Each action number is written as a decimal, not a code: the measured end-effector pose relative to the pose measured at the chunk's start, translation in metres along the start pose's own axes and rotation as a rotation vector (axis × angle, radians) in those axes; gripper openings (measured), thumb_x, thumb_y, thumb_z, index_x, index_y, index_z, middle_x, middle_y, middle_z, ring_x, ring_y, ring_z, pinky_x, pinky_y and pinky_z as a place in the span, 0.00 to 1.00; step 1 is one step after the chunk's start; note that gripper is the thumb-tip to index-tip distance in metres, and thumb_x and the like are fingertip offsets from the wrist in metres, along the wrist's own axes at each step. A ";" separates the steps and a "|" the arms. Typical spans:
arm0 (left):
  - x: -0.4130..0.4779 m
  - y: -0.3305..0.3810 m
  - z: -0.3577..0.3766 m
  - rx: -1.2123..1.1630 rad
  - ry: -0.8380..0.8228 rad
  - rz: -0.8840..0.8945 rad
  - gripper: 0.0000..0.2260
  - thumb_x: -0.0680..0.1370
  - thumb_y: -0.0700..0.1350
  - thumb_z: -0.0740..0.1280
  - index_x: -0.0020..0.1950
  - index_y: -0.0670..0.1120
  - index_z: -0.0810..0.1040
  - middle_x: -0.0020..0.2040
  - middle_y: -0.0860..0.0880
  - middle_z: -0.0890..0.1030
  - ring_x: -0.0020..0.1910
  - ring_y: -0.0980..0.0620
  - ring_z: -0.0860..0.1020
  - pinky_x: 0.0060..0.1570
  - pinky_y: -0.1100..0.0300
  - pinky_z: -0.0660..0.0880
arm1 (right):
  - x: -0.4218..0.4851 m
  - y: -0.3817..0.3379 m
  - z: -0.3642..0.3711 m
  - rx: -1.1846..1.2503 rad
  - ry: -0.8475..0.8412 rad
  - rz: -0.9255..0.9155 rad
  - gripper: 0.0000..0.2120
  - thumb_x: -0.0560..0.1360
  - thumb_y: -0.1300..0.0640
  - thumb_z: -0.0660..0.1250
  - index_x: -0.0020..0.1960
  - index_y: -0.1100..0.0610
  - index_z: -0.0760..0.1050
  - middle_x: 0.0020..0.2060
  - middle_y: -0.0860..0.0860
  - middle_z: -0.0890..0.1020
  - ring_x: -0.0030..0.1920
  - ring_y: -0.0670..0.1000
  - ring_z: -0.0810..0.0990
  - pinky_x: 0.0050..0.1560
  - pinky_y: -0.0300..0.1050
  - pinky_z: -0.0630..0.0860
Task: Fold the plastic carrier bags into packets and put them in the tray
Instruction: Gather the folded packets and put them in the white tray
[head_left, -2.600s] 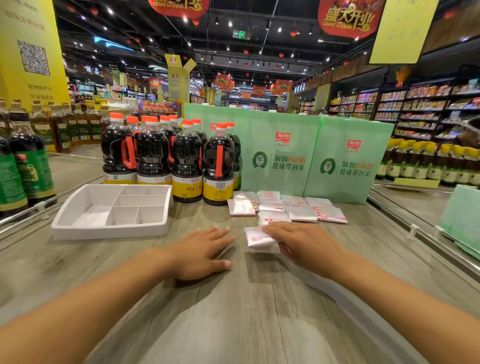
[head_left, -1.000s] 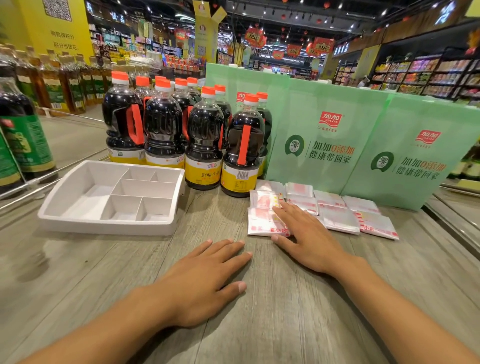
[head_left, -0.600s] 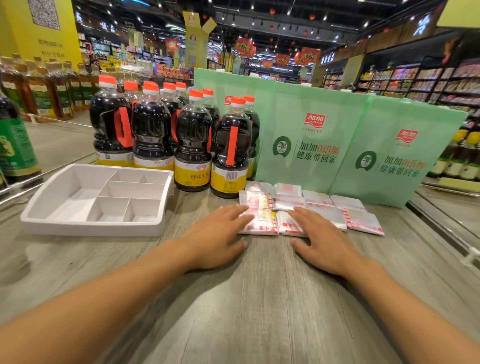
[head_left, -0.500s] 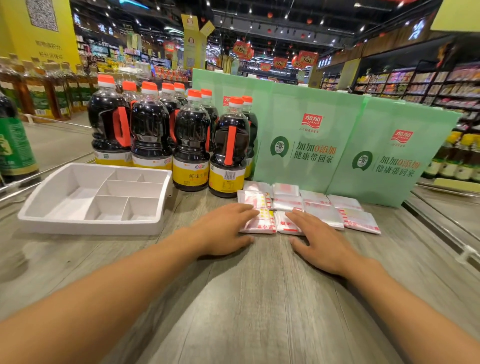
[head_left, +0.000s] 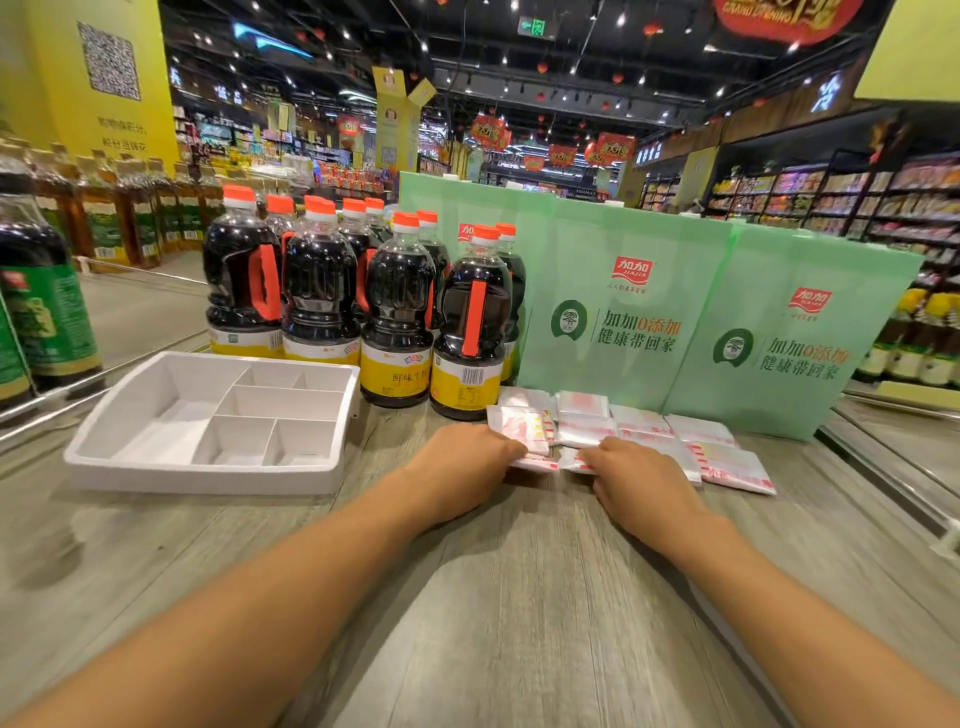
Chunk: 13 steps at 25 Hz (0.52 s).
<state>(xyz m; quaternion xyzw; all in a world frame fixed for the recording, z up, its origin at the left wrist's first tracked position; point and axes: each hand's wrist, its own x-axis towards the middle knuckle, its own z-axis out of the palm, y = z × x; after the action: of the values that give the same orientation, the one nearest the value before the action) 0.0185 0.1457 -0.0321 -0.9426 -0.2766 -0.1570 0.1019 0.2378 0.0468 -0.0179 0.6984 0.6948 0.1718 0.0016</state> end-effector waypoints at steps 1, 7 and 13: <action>-0.003 -0.004 0.000 -0.022 0.017 -0.001 0.11 0.78 0.42 0.63 0.58 0.51 0.79 0.52 0.50 0.84 0.51 0.44 0.81 0.41 0.51 0.78 | -0.001 -0.001 0.000 -0.014 0.030 0.008 0.09 0.79 0.58 0.61 0.56 0.51 0.76 0.50 0.49 0.81 0.50 0.54 0.80 0.40 0.48 0.72; -0.024 -0.031 -0.027 -0.112 0.221 0.040 0.14 0.79 0.41 0.65 0.62 0.54 0.81 0.53 0.54 0.85 0.50 0.47 0.82 0.43 0.51 0.79 | 0.009 -0.014 -0.013 0.025 0.258 0.006 0.06 0.76 0.58 0.69 0.51 0.50 0.77 0.45 0.48 0.85 0.42 0.53 0.82 0.37 0.48 0.77; -0.050 -0.078 -0.063 -0.107 0.378 -0.001 0.18 0.77 0.38 0.66 0.63 0.52 0.82 0.52 0.50 0.86 0.46 0.44 0.84 0.37 0.50 0.80 | 0.042 -0.058 -0.040 0.094 0.494 -0.081 0.14 0.67 0.66 0.72 0.51 0.54 0.80 0.41 0.50 0.85 0.40 0.57 0.83 0.30 0.47 0.74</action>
<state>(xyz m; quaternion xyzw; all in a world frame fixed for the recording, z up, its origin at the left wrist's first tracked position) -0.0791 0.1680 0.0171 -0.9002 -0.2442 -0.3458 0.1017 0.1711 0.0806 0.0158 0.6062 0.7087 0.3045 -0.1940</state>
